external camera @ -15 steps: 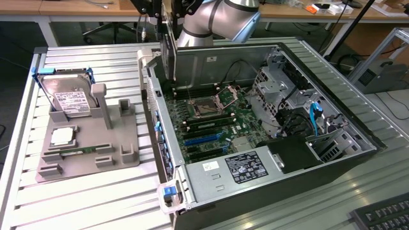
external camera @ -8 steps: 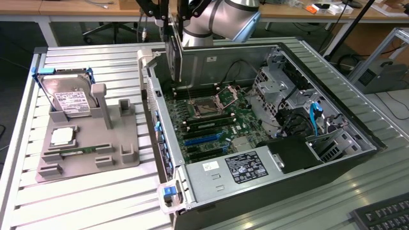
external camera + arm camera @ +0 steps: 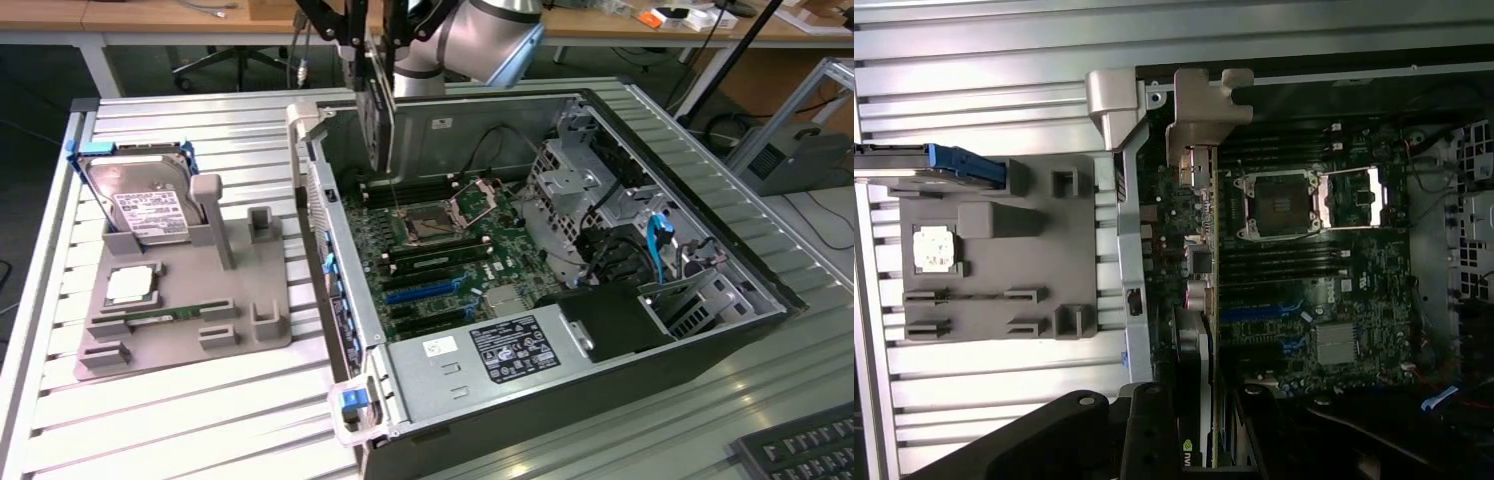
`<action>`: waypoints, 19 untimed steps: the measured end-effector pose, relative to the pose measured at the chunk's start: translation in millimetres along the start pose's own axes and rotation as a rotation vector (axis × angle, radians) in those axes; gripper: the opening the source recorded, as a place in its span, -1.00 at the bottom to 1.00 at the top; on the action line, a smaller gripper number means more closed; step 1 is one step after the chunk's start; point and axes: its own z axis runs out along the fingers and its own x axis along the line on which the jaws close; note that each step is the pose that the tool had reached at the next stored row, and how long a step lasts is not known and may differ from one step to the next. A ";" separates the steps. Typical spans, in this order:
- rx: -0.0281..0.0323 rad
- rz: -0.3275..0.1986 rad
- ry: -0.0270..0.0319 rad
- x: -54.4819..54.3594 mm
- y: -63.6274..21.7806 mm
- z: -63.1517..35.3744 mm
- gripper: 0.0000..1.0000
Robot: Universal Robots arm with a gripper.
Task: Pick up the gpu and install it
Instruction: 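Pick up the gpu and move the gpu toward the slot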
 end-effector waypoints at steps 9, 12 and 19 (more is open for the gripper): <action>0.0007 0.000 -0.0001 -10.9 0.6 4.2 -0.47; 0.0019 0.000 -0.0002 -21.2 1.2 8.1 -0.47; 0.0062 0.000 -0.0004 -50.4 3.1 18.9 -0.47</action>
